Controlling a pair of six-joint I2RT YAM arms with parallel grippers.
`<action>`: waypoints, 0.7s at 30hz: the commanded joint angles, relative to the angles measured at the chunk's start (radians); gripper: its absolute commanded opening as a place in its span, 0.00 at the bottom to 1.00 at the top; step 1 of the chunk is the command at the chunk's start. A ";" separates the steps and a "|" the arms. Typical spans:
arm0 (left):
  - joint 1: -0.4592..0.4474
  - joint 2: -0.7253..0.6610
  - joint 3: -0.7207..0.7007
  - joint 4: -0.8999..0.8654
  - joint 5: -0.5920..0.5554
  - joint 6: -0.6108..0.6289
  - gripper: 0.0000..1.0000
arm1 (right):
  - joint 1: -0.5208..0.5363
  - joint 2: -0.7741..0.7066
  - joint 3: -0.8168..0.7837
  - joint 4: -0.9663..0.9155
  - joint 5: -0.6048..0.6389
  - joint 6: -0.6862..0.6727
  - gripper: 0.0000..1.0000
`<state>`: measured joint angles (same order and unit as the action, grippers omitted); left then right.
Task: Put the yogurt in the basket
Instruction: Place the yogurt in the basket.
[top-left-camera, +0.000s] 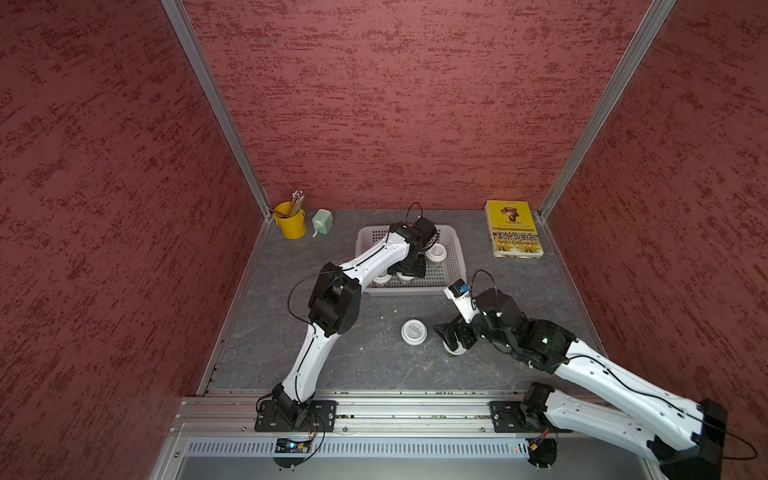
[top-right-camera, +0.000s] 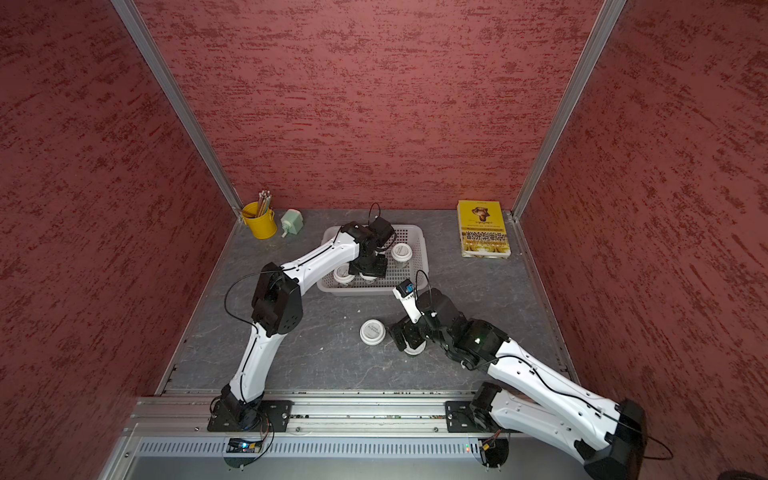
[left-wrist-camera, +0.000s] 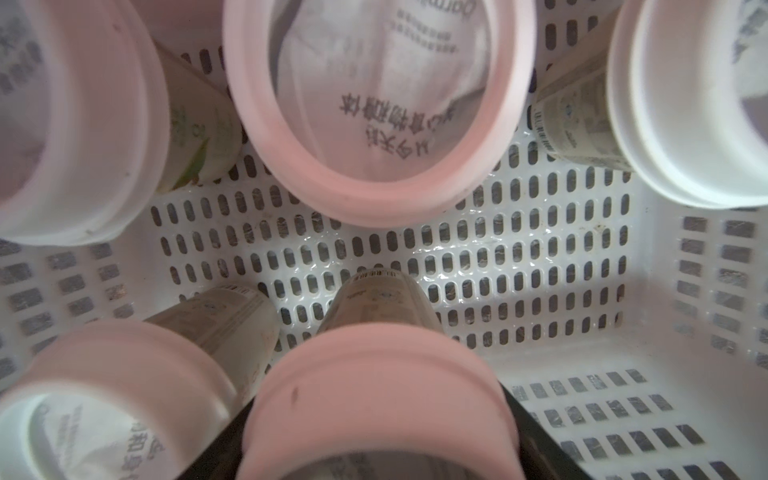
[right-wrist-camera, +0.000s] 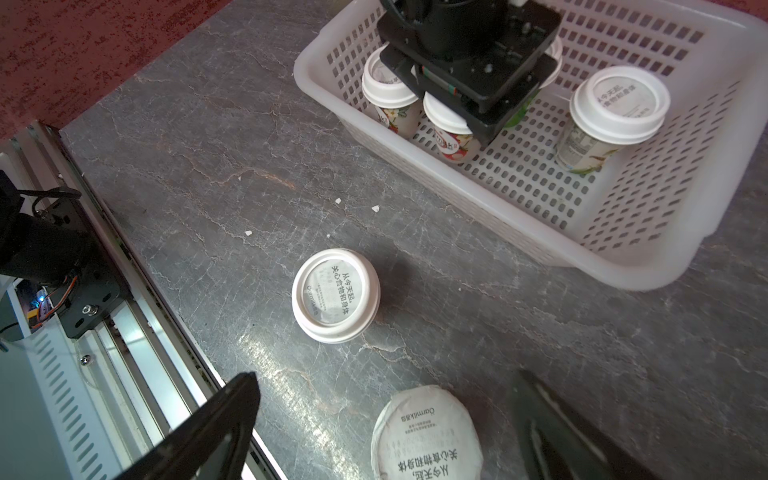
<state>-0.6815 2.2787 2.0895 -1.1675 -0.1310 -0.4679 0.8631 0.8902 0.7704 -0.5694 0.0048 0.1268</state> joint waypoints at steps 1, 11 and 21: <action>0.005 0.016 -0.015 0.040 0.011 0.020 0.73 | 0.009 0.001 -0.008 0.002 0.013 0.000 0.98; 0.014 0.024 -0.054 0.063 0.018 0.012 0.73 | 0.010 0.004 -0.010 0.002 0.012 0.000 0.98; 0.017 0.028 -0.066 0.074 0.026 0.014 0.75 | 0.010 0.009 -0.008 0.006 0.009 -0.002 0.98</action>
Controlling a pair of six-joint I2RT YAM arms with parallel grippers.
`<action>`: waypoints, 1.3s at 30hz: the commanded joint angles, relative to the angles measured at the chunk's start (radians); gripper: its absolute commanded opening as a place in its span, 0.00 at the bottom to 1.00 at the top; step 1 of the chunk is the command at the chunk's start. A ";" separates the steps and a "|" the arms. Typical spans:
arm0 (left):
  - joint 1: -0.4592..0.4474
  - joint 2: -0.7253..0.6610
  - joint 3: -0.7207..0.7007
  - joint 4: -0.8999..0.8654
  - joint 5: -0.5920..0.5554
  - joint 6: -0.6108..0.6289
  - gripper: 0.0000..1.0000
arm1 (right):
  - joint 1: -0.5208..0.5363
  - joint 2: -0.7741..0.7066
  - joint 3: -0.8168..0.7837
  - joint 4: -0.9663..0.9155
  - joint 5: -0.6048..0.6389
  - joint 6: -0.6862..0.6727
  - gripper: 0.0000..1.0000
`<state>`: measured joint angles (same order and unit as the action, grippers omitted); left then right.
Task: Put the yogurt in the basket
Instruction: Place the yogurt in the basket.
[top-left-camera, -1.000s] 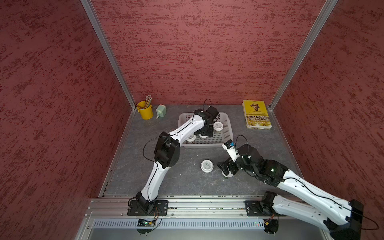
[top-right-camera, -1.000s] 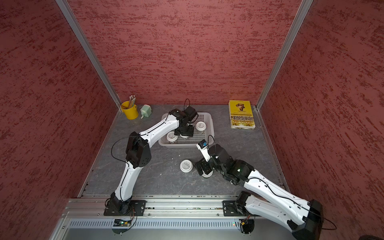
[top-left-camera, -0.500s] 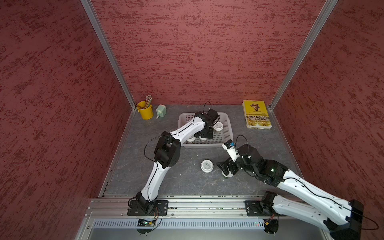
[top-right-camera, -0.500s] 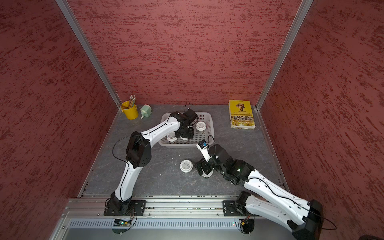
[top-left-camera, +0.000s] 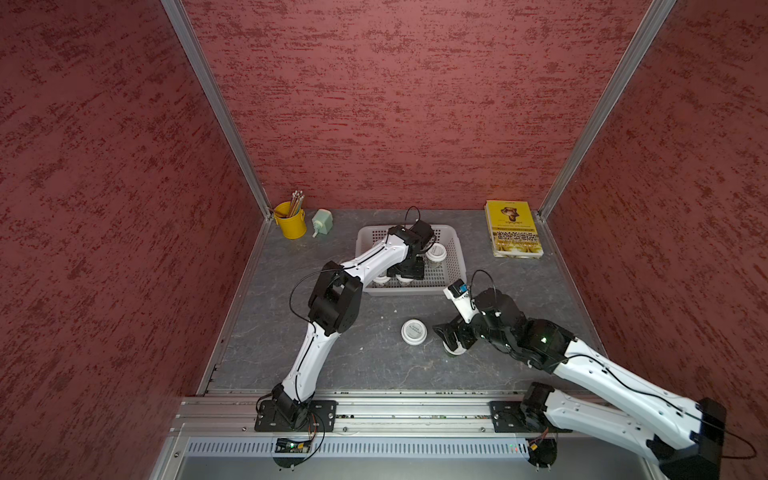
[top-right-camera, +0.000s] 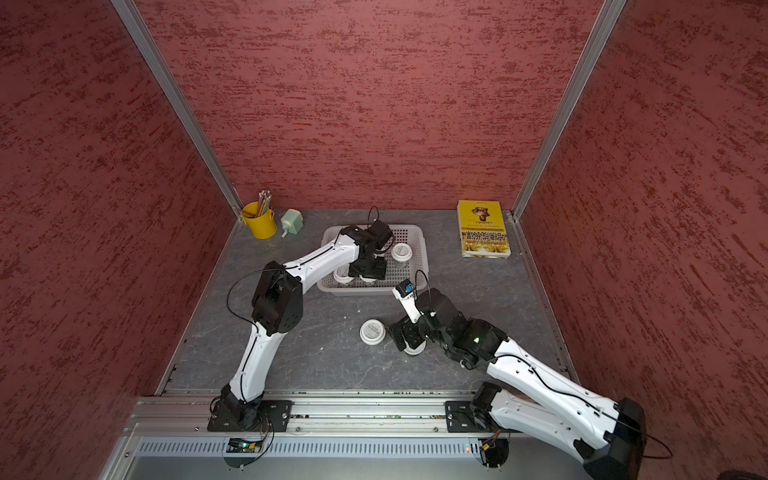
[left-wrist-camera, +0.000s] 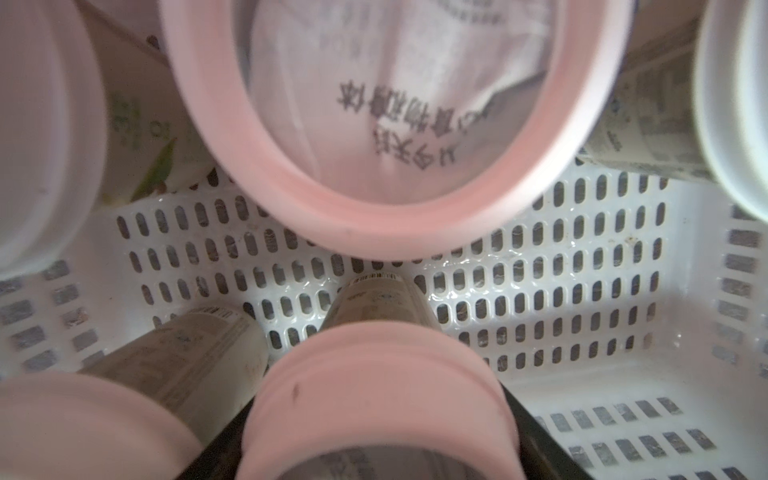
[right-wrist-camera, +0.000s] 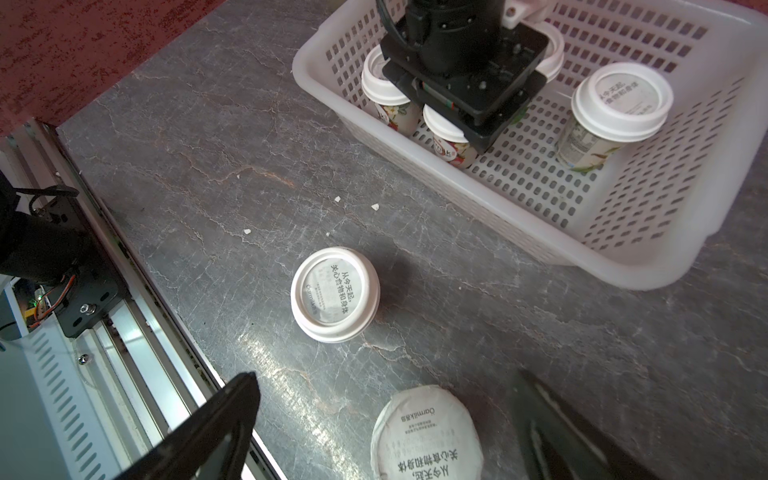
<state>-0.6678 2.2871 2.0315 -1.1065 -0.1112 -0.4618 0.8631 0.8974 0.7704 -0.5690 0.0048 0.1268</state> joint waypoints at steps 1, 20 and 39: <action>0.004 0.021 -0.008 0.013 0.007 0.008 0.76 | 0.010 0.001 -0.008 0.006 0.009 -0.003 0.98; 0.012 -0.026 0.036 -0.015 -0.021 0.023 0.90 | 0.010 0.009 -0.005 0.006 0.005 -0.007 0.98; 0.011 -0.031 0.183 -0.089 -0.090 0.059 0.91 | 0.010 0.011 -0.008 0.009 0.000 -0.003 0.98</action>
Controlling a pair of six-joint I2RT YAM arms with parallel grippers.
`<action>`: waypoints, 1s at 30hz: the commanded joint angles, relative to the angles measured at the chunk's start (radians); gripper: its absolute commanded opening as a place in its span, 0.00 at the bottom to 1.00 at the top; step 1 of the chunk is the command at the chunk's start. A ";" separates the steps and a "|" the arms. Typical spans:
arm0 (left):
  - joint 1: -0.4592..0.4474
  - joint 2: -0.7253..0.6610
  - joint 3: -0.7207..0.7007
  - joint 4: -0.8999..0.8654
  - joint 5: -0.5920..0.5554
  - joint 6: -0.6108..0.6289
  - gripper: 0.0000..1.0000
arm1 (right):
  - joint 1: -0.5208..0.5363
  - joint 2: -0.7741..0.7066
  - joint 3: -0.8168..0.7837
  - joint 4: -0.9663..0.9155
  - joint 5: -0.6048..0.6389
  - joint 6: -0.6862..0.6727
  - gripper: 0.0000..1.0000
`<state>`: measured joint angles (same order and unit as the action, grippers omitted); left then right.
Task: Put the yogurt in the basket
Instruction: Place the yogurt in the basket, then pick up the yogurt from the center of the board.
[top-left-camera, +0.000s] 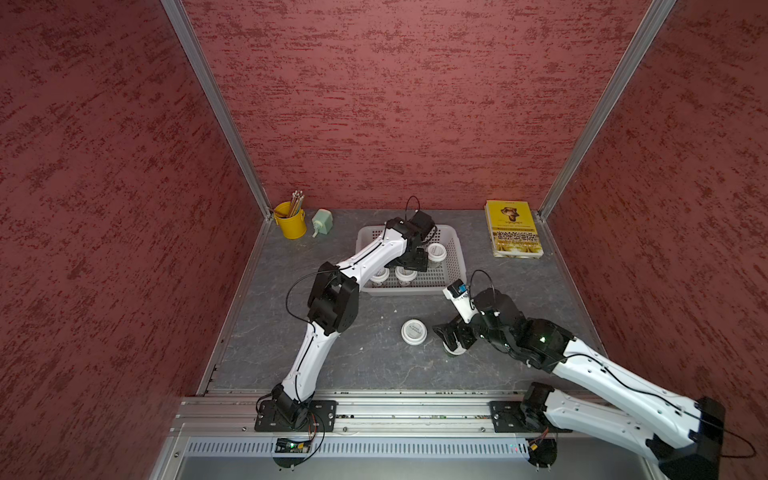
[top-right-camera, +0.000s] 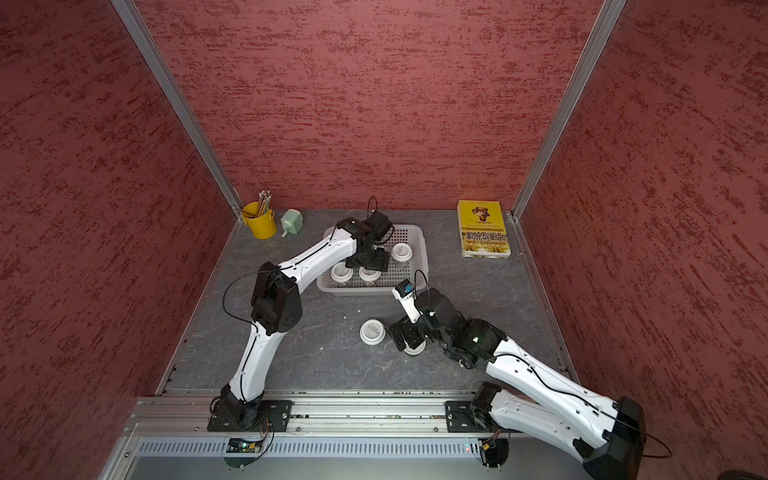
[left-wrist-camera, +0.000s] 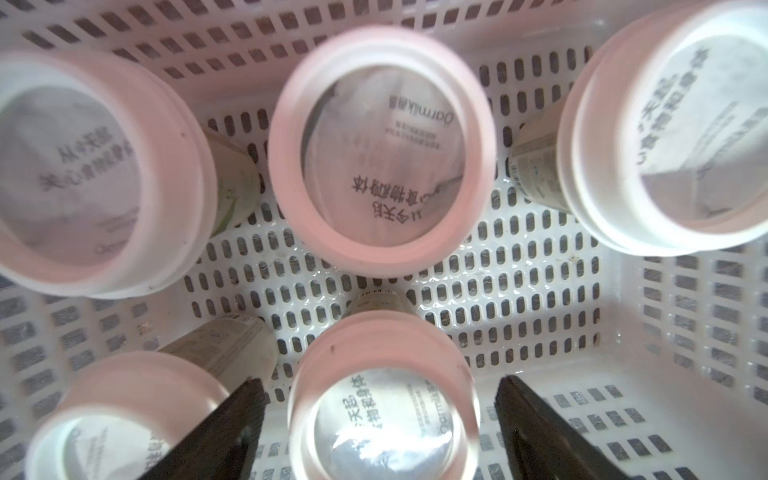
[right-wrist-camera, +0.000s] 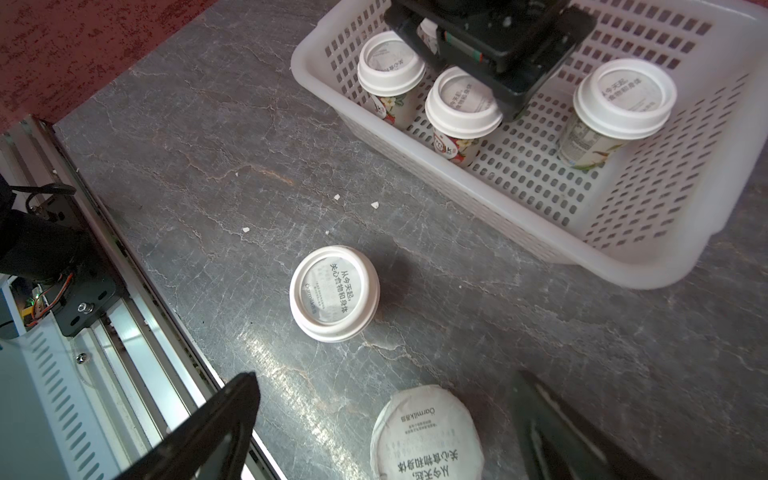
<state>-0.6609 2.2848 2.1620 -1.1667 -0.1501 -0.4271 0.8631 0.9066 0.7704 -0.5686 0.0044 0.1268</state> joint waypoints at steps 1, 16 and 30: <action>0.006 -0.027 0.064 -0.030 -0.058 0.029 0.90 | 0.009 0.002 -0.008 0.009 -0.002 -0.003 0.98; -0.097 -0.267 0.072 -0.047 -0.235 0.051 0.95 | 0.010 0.085 0.088 -0.099 0.005 0.000 0.98; -0.073 -0.884 -0.621 0.144 -0.196 0.034 1.00 | 0.044 0.370 0.263 -0.200 -0.086 0.001 0.99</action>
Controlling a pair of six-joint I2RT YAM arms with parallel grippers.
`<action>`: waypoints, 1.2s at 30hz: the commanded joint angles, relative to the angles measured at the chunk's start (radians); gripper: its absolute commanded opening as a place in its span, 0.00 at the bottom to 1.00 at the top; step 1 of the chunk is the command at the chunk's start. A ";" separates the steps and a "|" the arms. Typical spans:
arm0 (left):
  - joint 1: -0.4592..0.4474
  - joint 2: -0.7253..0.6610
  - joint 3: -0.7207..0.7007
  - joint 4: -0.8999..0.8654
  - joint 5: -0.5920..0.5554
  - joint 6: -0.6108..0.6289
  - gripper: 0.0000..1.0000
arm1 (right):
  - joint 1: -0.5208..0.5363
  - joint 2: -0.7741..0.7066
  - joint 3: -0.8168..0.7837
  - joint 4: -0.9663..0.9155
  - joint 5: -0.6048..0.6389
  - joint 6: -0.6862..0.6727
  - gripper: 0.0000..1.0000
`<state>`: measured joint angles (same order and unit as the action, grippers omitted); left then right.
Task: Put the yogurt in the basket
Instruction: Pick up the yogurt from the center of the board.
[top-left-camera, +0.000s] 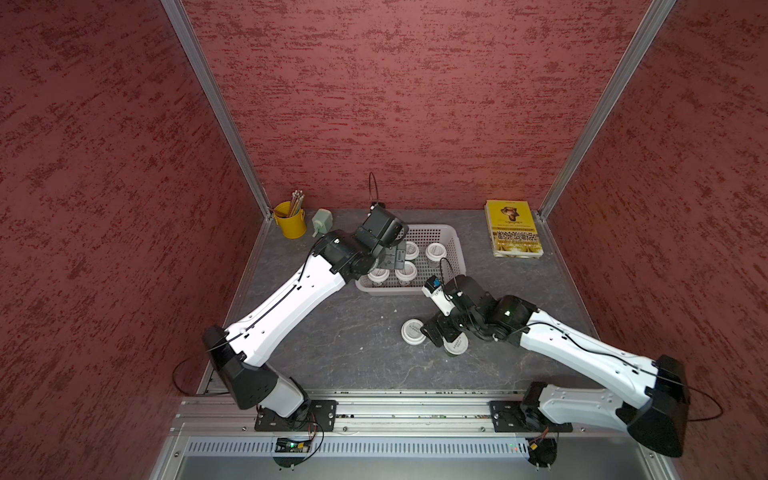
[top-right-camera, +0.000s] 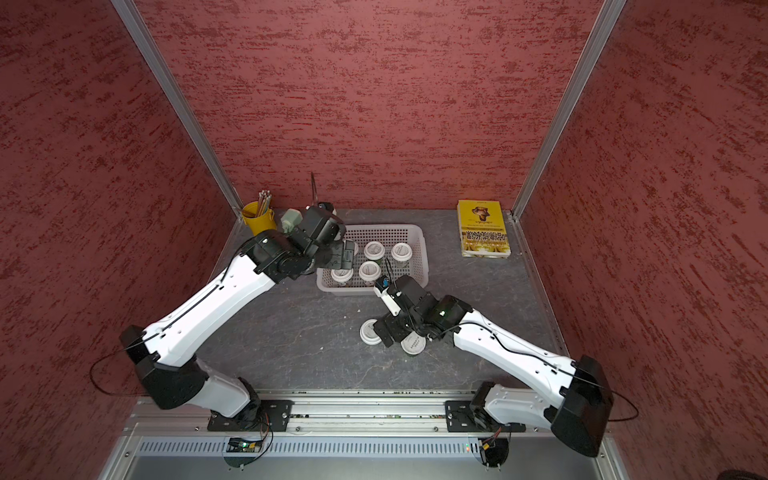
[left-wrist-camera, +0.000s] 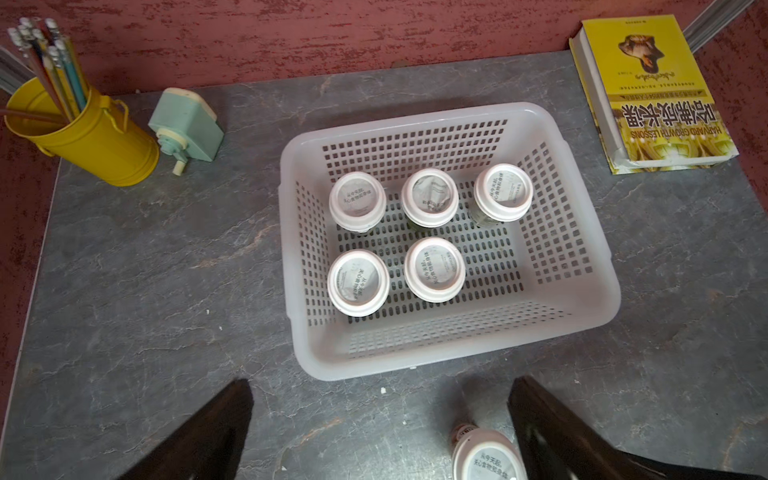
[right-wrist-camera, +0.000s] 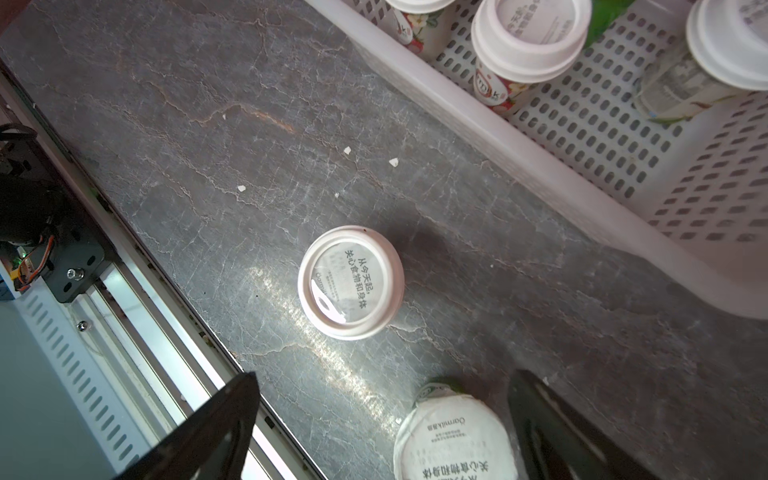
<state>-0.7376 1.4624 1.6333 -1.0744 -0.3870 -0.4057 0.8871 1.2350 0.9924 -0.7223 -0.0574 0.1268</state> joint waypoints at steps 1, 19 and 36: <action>0.003 -0.105 -0.152 0.074 0.064 0.038 1.00 | 0.025 0.061 0.053 -0.056 -0.018 0.002 0.98; -0.115 -0.723 -0.887 0.537 0.515 0.313 1.00 | 0.067 0.277 0.174 -0.077 0.022 0.060 0.98; -0.171 -0.653 -0.957 0.603 0.546 0.526 1.00 | 0.069 0.422 0.212 -0.046 0.059 0.103 0.98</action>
<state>-0.9039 0.8310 0.6968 -0.4961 0.1360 0.0681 0.9482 1.6375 1.1725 -0.7876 -0.0303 0.2100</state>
